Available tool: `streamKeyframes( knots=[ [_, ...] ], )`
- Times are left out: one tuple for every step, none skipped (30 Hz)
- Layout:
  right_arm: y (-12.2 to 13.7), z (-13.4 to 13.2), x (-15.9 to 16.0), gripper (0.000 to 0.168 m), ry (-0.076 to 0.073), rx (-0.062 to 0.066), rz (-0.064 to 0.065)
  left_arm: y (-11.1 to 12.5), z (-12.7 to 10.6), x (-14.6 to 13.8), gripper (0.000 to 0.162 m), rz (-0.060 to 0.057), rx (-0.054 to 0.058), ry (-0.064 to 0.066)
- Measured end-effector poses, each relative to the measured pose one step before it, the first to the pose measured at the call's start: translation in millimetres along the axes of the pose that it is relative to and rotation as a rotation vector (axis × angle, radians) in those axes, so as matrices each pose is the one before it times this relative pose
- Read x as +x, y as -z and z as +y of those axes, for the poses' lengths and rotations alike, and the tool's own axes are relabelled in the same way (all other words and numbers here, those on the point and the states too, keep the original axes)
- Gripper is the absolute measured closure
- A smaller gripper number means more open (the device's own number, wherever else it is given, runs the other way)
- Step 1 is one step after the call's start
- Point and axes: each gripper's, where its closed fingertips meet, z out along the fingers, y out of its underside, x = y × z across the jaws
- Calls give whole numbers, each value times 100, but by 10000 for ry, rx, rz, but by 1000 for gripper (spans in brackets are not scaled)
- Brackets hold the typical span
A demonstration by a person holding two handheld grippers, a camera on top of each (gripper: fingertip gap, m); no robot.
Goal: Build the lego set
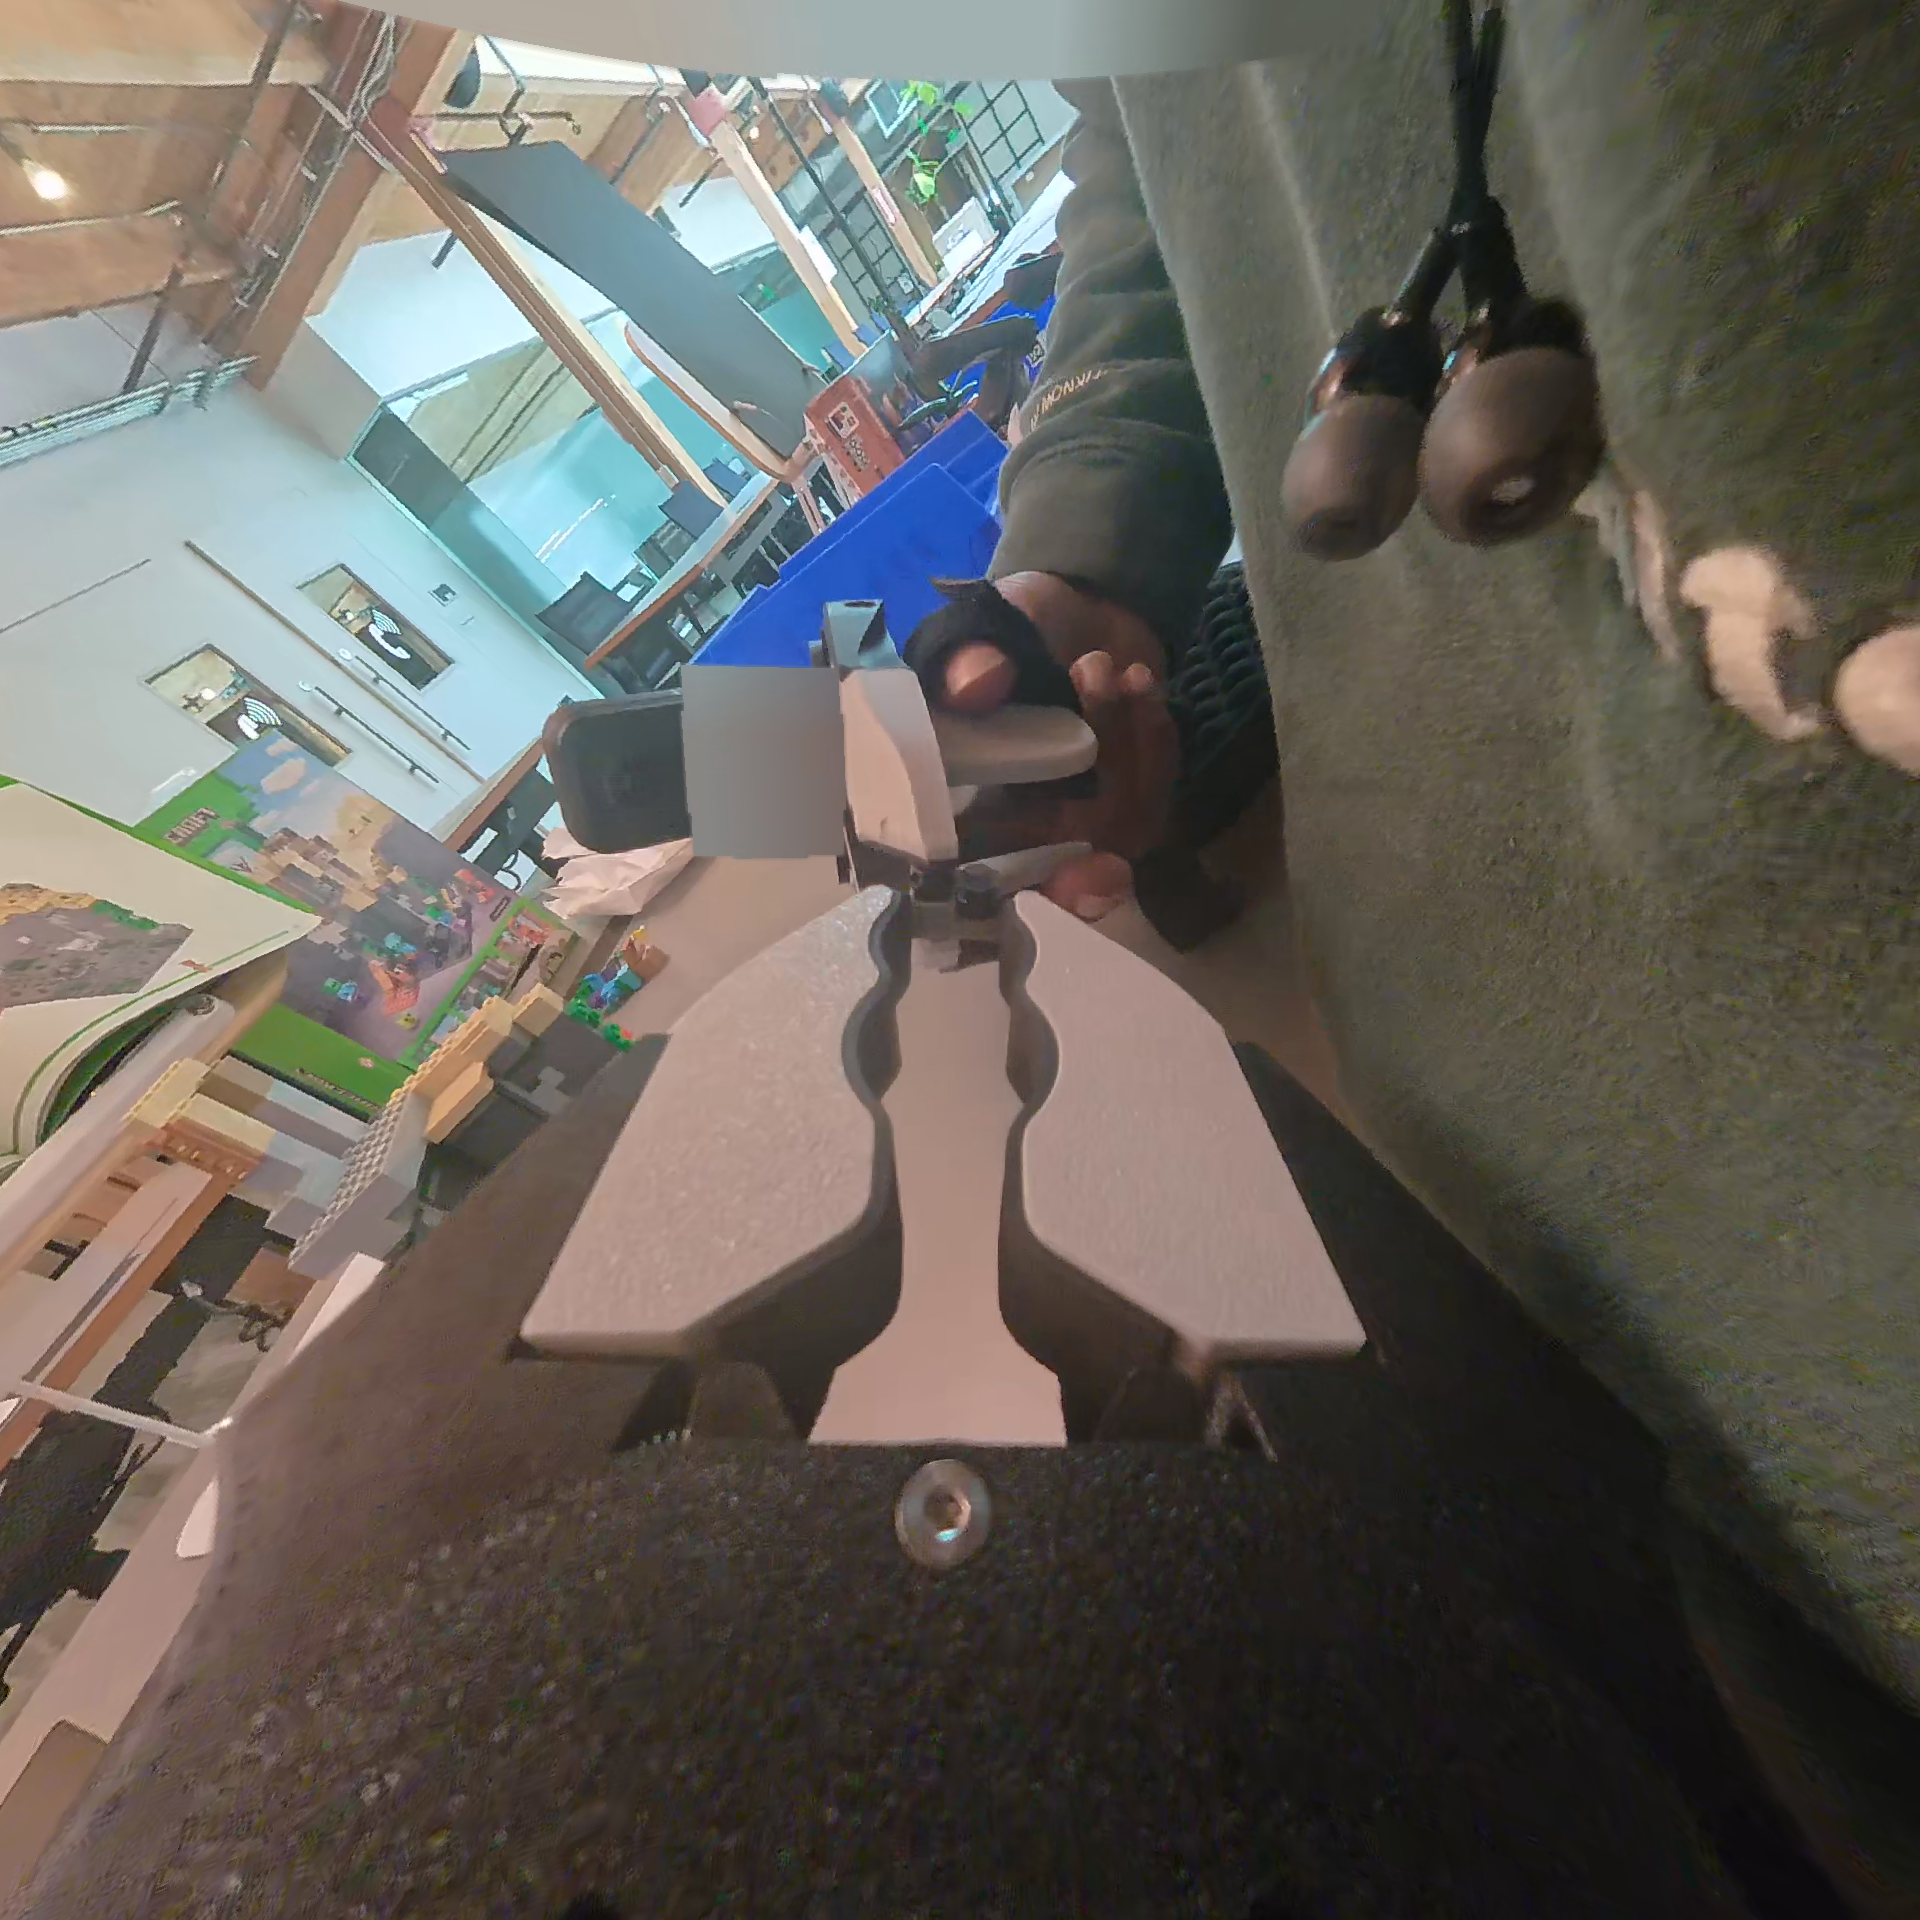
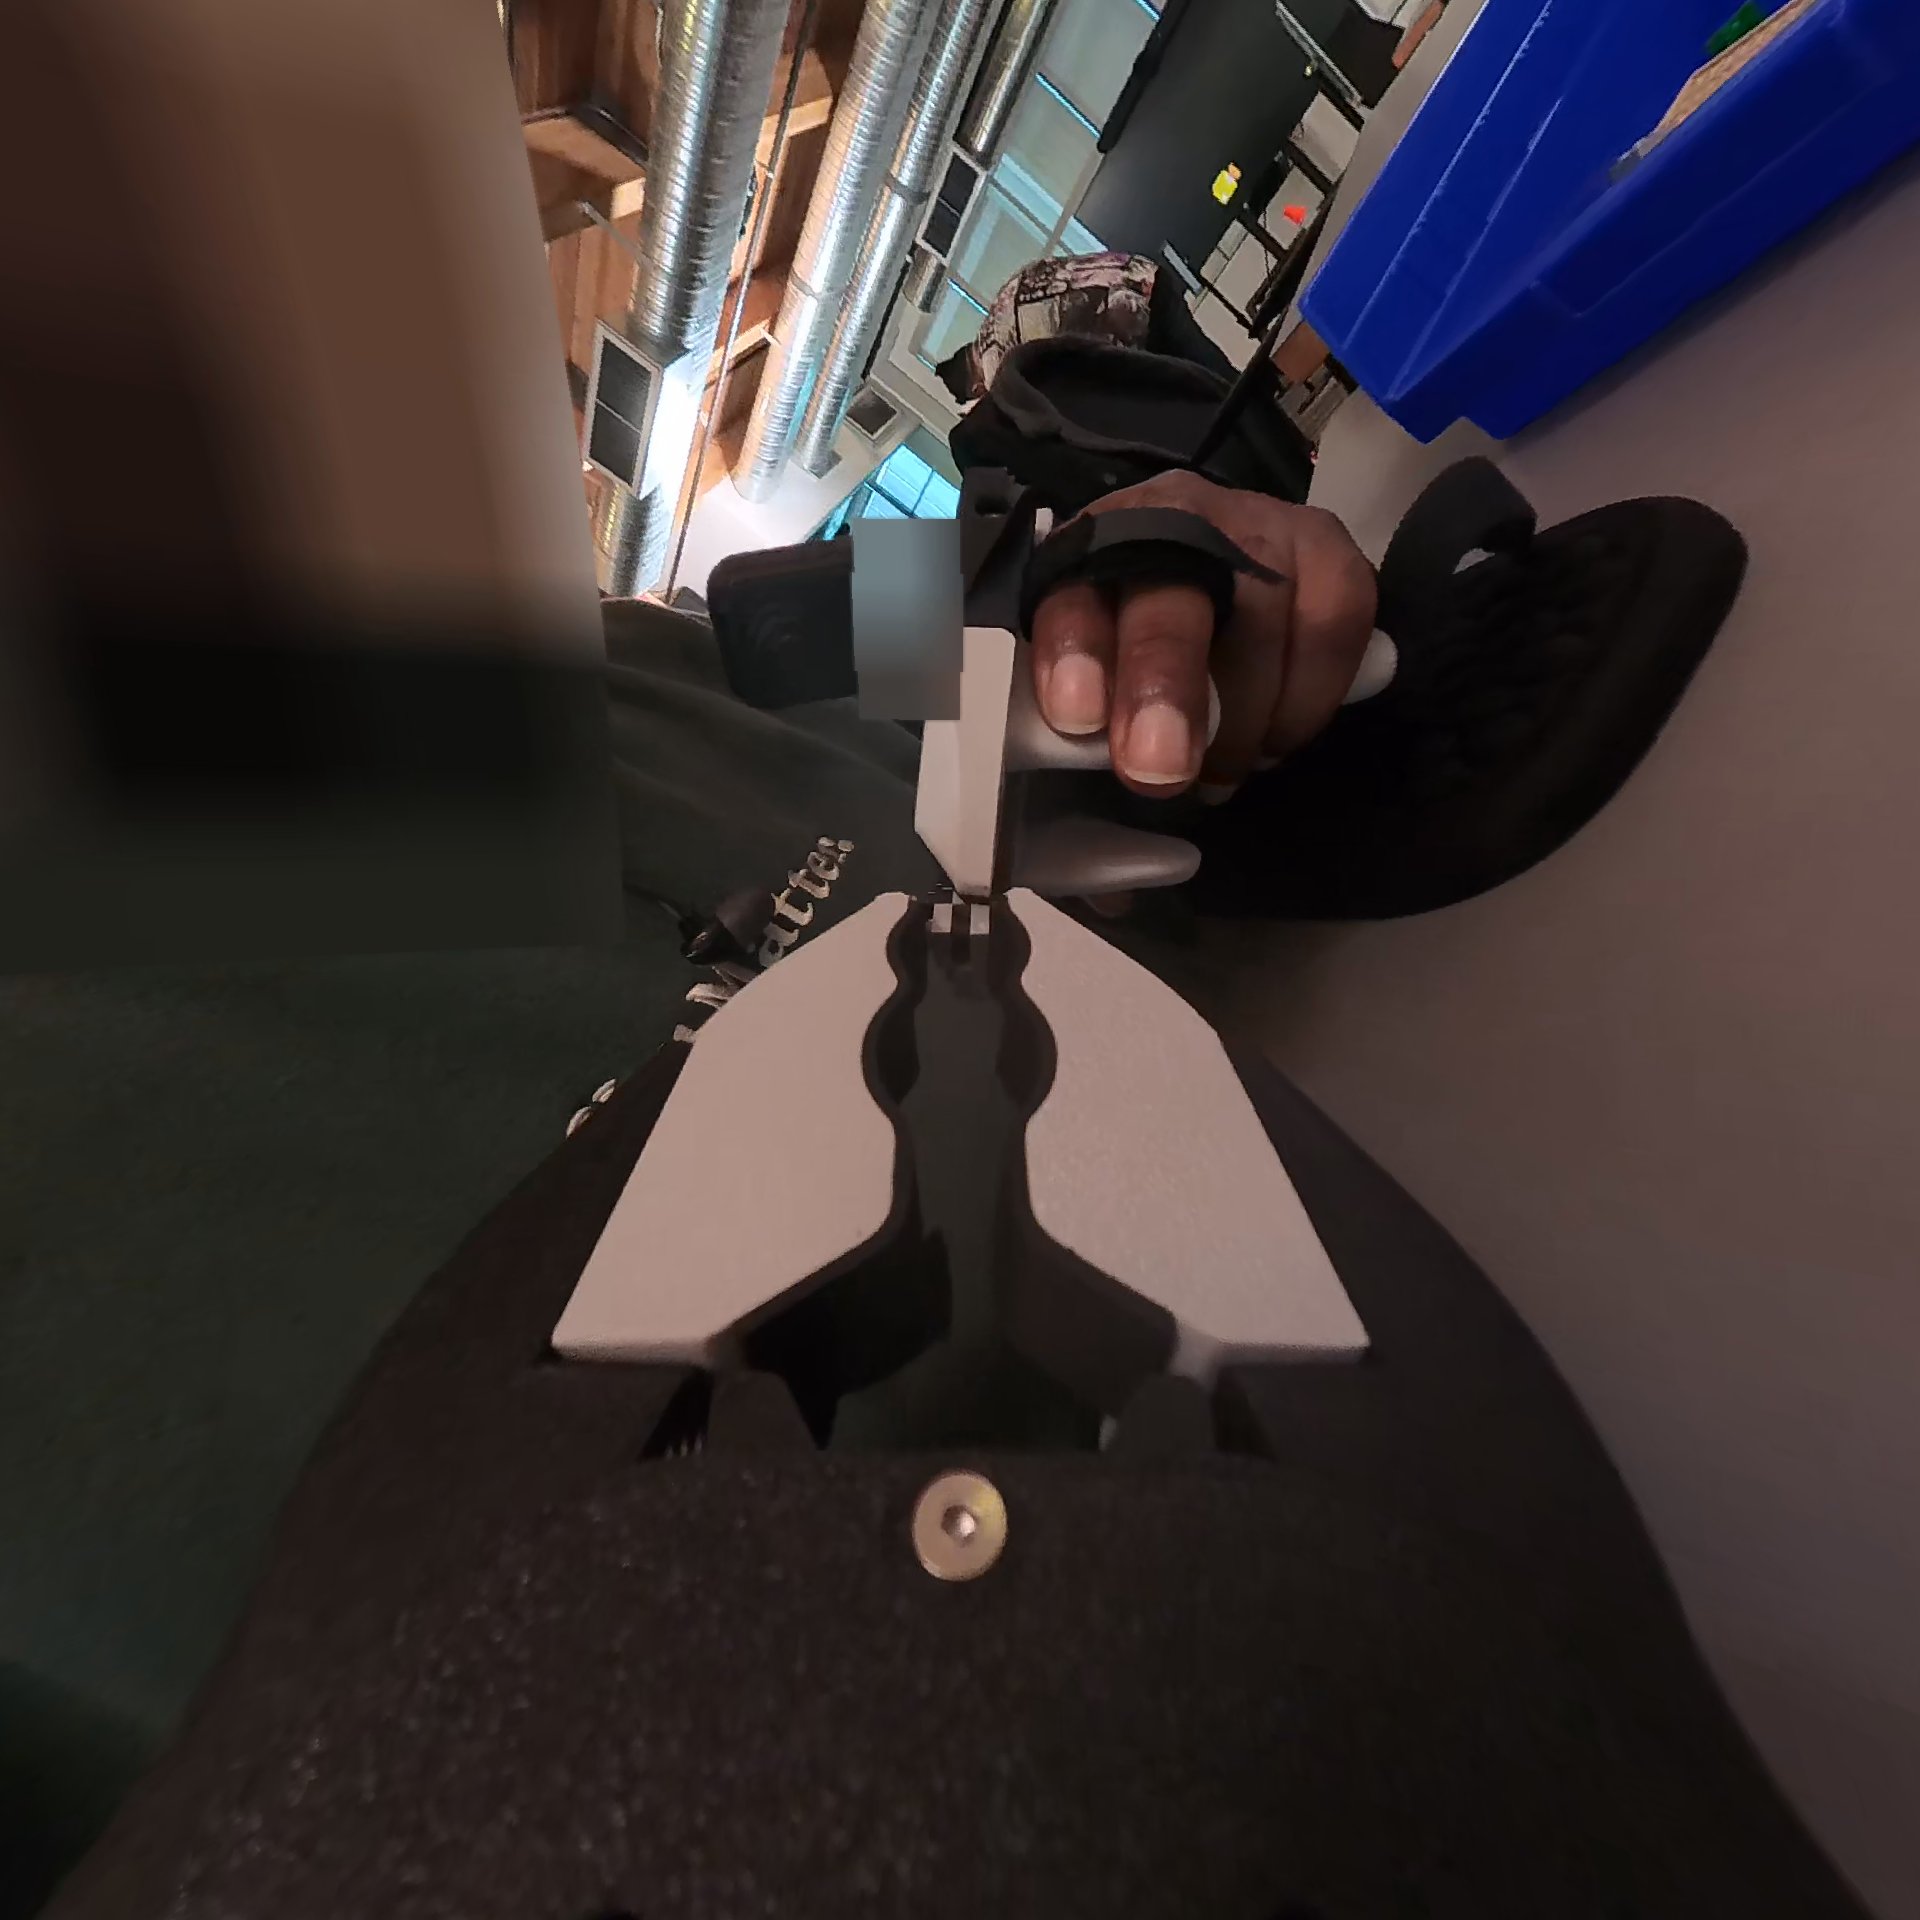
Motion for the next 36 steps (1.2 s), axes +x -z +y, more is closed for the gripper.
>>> streamKeyframes(
  knots=[
    [-7,39,-64,157,54,-8,-26,-15,-81,39,146,6,17,-22],
    [10,30,-34,157,23,-10,-10,-8,-11,16,146,3,-6,-40],
    [8,64,-52,157,21,-27,-46,-23,-43,49,146,14,27,-21],
    [-2,47,-82,157,4,-17,-73,-18,-109,56,146,13,47,-16],
    [3,12,-46,157,-11,-1,-42,-7,-26,0,146,-2,4,-13],
    [-9,33,-41,157,42,-24,-28,7,-13,5,146,3,7,-8],
    [-2,42,-14,157,100,-52,1,-9,-69,67,146,27,41,-37],
    [51,-79,194,157,140,-5,186,-13,205,-50,146,-51,-140,-23],
    [51,-134,240,157,156,-19,265,12,374,-148,146,-61,-154,42],
    [24,-68,9,157,126,-112,99,8,-57,-38,146,37,149,279],
    [90,-176,10,157,164,-103,114,-46,-81,-163,146,-33,75,336],
    [216,-251,166,155,344,-115,269,-71,135,-258,146,-80,-62,268],
    [339,-245,206,148,452,-196,308,-11,254,-377,146,-116,-74,325],
    [439,-315,283,145,435,-225,352,55,243,-512,146,-175,-45,353],
    [526,-337,566,144,477,-254,523,121,166,-591,146,-196,-7,386],
    [573,-239,963,144,564,-371,758,99,219,-621,146,-182,-30,510],
    [519,-132,1223,144,606,-471,870,81,261,-689,146,-203,-42,580],
    [420,-69,1275,145,565,-508,823,105,111,-702,146,-222,42,524],
    [256,-21,1308,146,487,-520,736,93,51,-673,146,-205,40,496],
    [95,-50,1346,147,446,-446,666,72,49,-652,146,-189,29,460],
    [-81,-128,1354,149,418,-339,597,72,41,-667,146,-213,30,461],
    [-283,-49,1344,151,369,-337,498,82,15,-534,146,-132,50,431],
    [-483,43,1241,152,302,-355,356,103,-29,-440,146,-96,62,372],
    [-651,79,1151,152,205,-331,238,97,-22,-505,146,-162,53,354],
    [-773,94,1104,152,138,-284,169,113,-59,-408,146,-95,73,320],
    [-856,109,928,152,109,-249,60,120,-73,-314,146,-53,85,284],
    [-870,84,771,152,23,-217,-37,167,-131,-376,146,-133,114,236],
    [-865,8,660,153,-52,-153,-79,148,-77,-296,146,-89,88,206],
    [-793,-102,559,153,-114,-84,-110,117,-26,-160,146,-7,51,181],
    [-726,-106,460,153,-171,-96,-120,110,-72,-179,146,-56,73,125],
    [-625,-46,440,153,-110,-151,-55,100,-98,-109,146,-41,74,60],
    [-519,-21,450,153,30,-167,46,51,-35,-11,146,16,29,38],
    [-439,20,334,153,122,-178,46,23,6,-67,146,-23,6,32],
    [-362,22,234,153,96,-158,37,20,-8,-40,146,-4,9,34],
    [-308,-28,150,153,49,-97,13,8,-8,-49,146,3,7,46],
    [-256,-38,-22,153,33,-73,-79,11,28,-122,146,-37,-9,75]
  ],
)
